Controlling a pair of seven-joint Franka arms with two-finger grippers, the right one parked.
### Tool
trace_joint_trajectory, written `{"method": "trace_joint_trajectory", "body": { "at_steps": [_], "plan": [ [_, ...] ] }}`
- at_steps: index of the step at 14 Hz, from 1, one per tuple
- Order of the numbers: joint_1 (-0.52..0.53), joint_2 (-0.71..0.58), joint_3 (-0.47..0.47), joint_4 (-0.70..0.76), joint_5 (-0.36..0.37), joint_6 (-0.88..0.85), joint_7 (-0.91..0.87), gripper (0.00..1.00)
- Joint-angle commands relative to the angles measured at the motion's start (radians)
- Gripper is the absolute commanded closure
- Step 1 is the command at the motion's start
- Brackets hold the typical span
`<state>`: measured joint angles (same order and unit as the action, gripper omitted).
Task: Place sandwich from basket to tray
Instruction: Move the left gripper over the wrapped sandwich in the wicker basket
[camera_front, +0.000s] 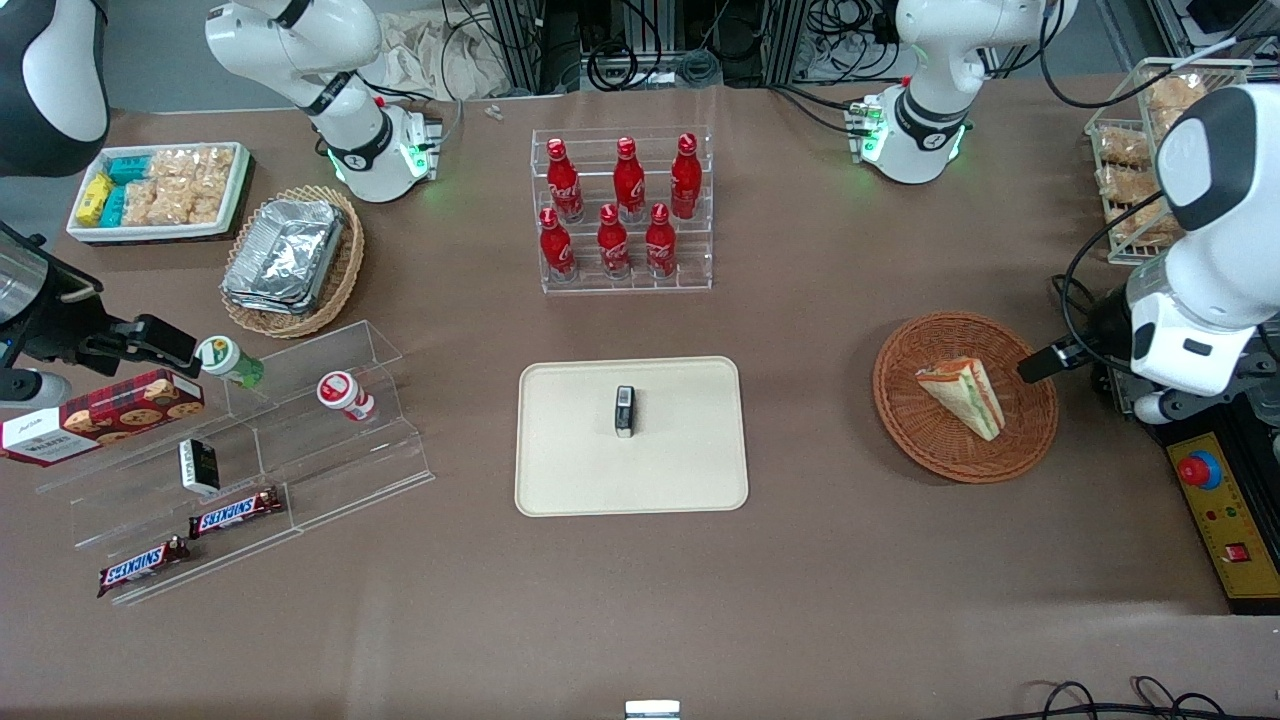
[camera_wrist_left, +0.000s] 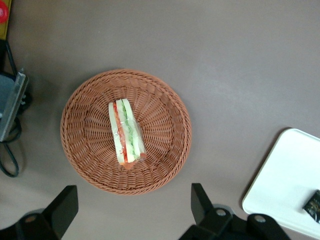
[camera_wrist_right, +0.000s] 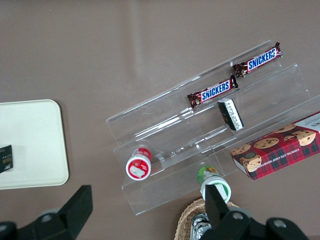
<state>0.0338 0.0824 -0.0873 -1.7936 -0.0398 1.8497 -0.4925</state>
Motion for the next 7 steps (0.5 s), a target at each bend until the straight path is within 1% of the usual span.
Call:
{"method": "trace_joint_trajectory", "body": {
  "at_steps": [1,3,5,7],
  "plan": [
    [0.009,-0.079,0.006,-0.176,-0.015,0.138,-0.107,0.00],
    [0.009,-0.072,0.006,-0.233,-0.008,0.210,-0.152,0.00],
    [0.009,-0.076,0.006,-0.314,-0.011,0.319,-0.185,0.00],
    [0.008,-0.058,0.006,-0.342,-0.011,0.374,-0.288,0.00]
  ]
}}
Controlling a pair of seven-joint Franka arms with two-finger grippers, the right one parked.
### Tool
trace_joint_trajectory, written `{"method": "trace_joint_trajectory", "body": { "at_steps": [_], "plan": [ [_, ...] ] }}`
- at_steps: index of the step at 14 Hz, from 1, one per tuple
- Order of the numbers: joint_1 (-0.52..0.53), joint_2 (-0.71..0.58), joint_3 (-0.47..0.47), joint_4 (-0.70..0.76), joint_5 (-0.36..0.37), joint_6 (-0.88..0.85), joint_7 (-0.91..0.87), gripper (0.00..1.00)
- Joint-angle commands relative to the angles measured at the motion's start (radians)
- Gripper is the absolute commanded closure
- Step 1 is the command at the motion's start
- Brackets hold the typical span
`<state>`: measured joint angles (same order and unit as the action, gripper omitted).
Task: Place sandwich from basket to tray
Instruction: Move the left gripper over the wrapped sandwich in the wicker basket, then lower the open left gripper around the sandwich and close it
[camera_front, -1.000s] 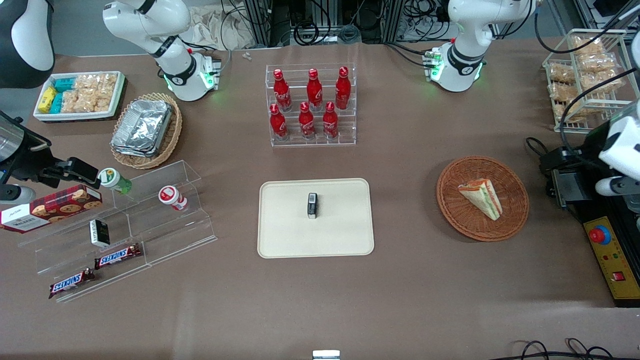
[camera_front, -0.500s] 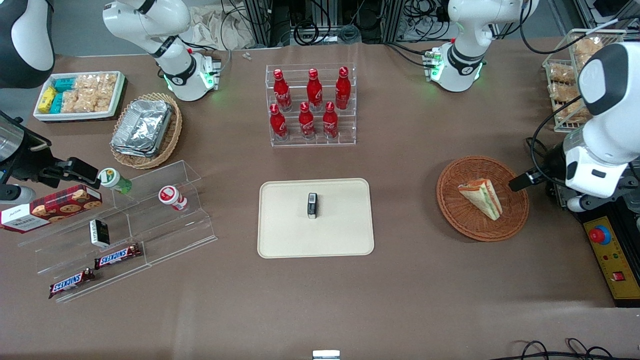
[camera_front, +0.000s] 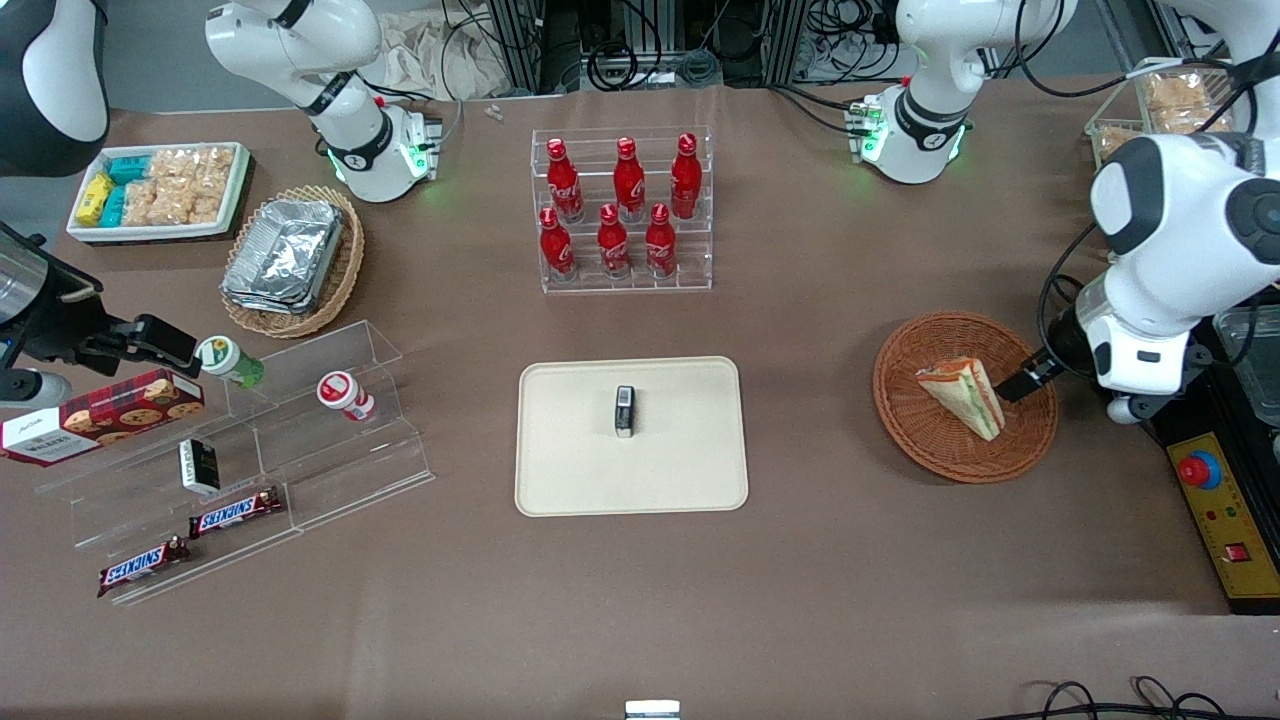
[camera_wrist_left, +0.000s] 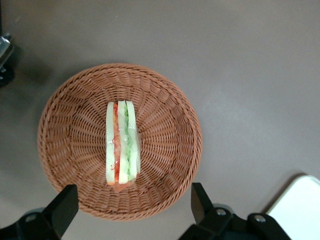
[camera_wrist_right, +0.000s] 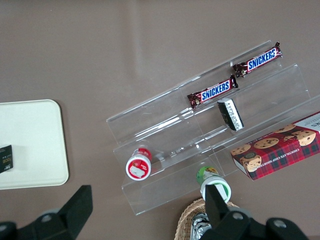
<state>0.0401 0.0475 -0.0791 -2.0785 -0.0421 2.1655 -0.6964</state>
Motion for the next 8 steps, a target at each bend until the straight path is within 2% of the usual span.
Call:
{"method": "trace_joint_trajectory", "body": {
  "at_steps": [1,4,8],
  "plan": [
    [0.000,-0.009,-0.004,-0.070,-0.007,0.088,-0.139,0.00],
    [-0.003,0.018,-0.004,-0.126,-0.005,0.180,-0.186,0.00],
    [-0.008,0.083,-0.004,-0.137,-0.004,0.197,-0.216,0.00]
  ]
}}
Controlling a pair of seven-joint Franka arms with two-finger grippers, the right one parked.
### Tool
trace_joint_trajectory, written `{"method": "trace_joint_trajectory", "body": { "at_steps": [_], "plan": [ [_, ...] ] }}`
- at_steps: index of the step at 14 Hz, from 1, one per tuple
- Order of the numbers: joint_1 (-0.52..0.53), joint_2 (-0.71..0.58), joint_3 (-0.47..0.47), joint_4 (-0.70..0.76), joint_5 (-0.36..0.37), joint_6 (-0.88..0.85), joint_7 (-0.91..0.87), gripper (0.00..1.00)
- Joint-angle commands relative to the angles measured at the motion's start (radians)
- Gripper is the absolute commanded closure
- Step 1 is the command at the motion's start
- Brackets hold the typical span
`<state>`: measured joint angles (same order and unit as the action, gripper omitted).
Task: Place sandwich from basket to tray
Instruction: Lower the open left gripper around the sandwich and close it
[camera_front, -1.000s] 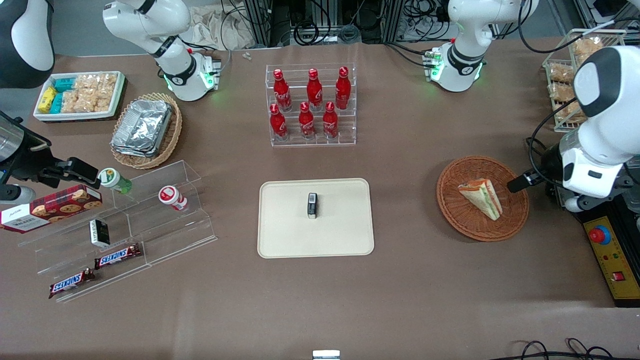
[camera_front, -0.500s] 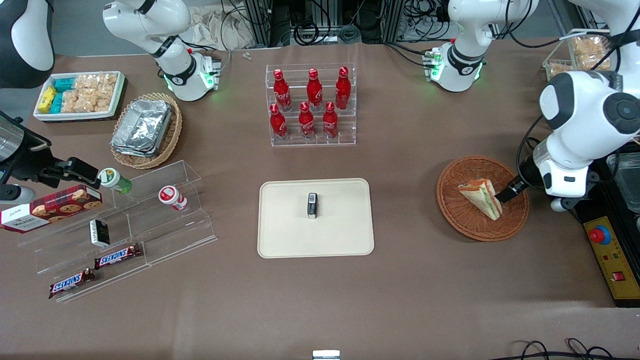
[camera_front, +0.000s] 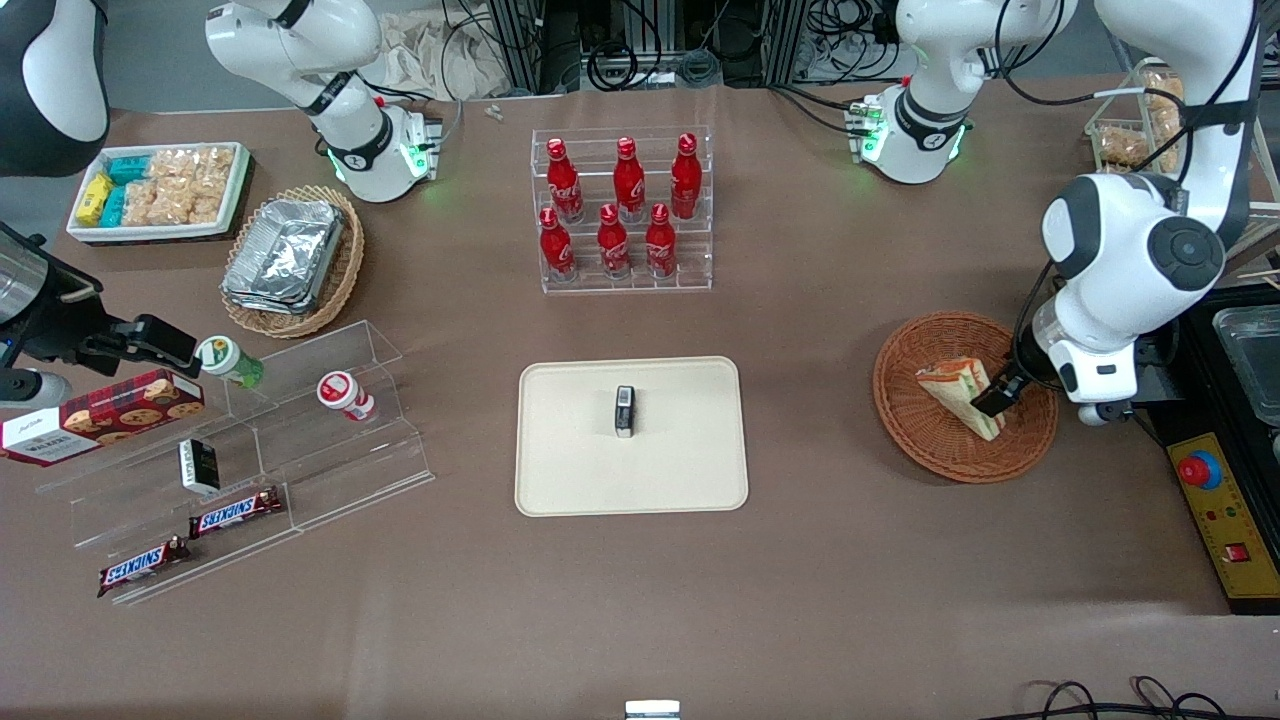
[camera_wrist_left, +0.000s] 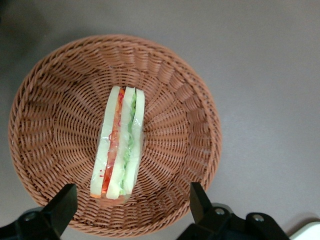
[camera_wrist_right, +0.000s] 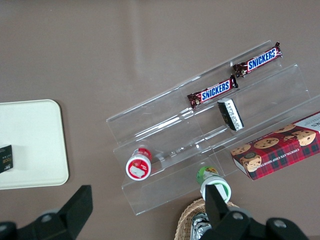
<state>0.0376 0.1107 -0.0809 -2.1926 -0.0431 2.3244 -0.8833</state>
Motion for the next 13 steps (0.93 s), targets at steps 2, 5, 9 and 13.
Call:
{"method": "trace_joint_trajectory", "body": {
  "at_steps": [2,5,9,13],
  "plan": [
    [-0.005,0.038,-0.002,-0.042,0.002,0.049,-0.029,0.00],
    [-0.005,0.056,-0.002,-0.084,0.002,0.107,-0.029,0.00],
    [-0.005,0.082,-0.002,-0.114,0.002,0.156,-0.029,0.00],
    [-0.002,0.125,-0.002,-0.115,-0.001,0.211,-0.029,0.22]
  ]
}}
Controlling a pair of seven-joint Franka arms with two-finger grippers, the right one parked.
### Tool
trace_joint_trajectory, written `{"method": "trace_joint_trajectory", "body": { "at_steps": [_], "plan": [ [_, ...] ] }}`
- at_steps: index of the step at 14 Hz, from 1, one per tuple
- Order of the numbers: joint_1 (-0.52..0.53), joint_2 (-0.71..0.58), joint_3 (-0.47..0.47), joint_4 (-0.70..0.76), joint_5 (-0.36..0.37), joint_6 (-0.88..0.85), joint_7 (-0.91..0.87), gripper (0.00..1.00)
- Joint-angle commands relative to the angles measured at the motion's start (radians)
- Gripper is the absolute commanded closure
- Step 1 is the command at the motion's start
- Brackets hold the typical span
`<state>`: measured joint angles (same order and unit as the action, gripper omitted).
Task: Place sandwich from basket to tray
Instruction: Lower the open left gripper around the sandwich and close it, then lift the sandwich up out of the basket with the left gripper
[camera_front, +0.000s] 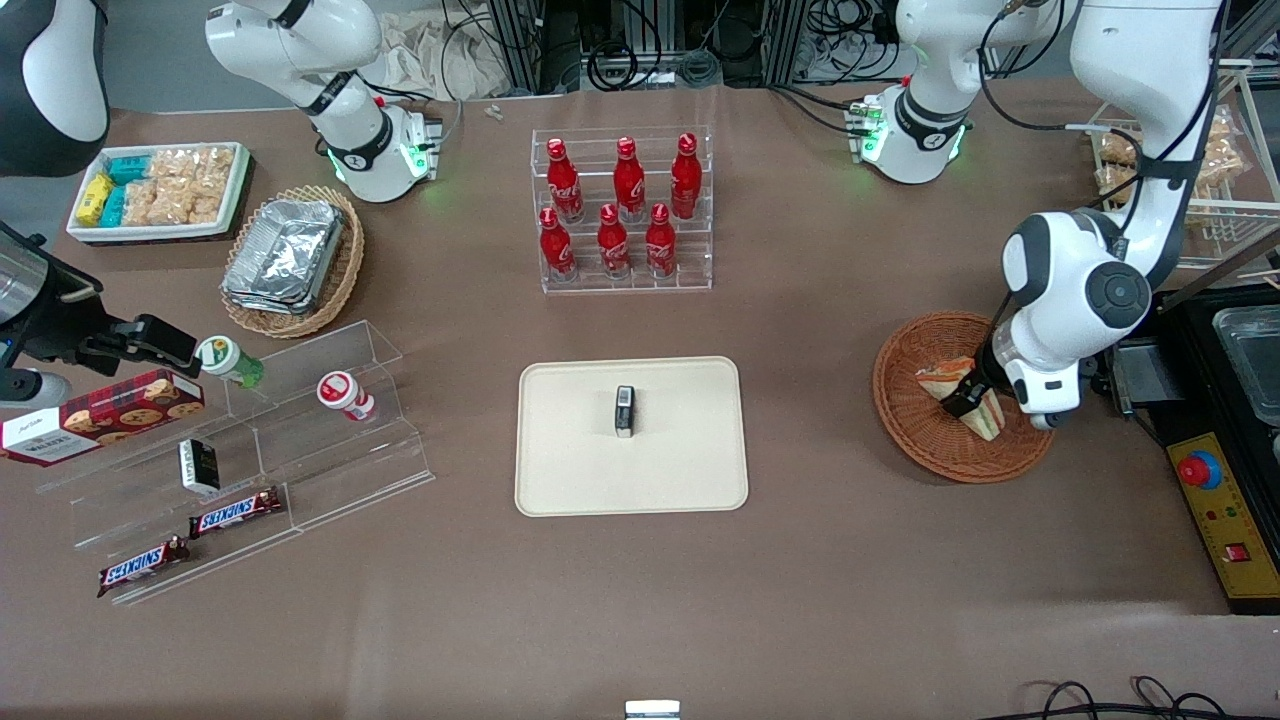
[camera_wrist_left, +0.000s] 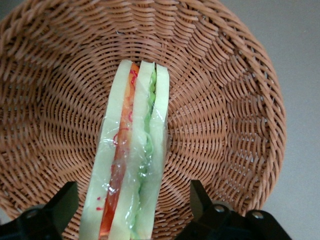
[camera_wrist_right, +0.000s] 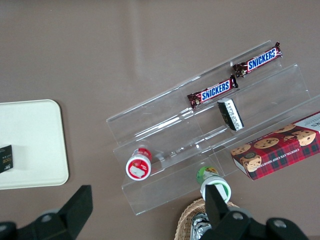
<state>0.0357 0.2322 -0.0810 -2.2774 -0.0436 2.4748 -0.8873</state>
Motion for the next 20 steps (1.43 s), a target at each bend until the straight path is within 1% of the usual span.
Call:
{"method": "trace_joint_trajectory", "body": {
  "at_steps": [1,2,3,4,8,9,11,13,16,18,20],
  "plan": [
    [0.001,0.006,-0.002,-0.030,-0.004,0.078,-0.030,0.41],
    [0.003,0.006,-0.002,-0.028,-0.004,0.079,-0.045,0.65],
    [0.003,0.006,-0.002,-0.027,-0.004,0.079,-0.054,0.86],
    [0.003,0.003,-0.002,-0.025,-0.004,0.079,-0.056,1.00],
    [0.003,-0.054,-0.002,-0.008,-0.002,0.047,-0.091,1.00],
    [0.004,-0.075,-0.002,0.007,-0.002,0.000,-0.088,1.00],
    [0.006,-0.109,-0.002,0.079,-0.001,-0.159,-0.081,1.00],
    [0.006,-0.120,-0.002,0.206,-0.001,-0.342,-0.076,1.00],
    [0.004,-0.116,-0.003,0.445,0.001,-0.644,-0.035,1.00],
    [-0.003,-0.116,-0.008,0.582,0.001,-0.778,0.022,1.00],
    [-0.004,-0.114,-0.048,0.697,-0.010,-0.893,0.117,1.00]
  ]
}}
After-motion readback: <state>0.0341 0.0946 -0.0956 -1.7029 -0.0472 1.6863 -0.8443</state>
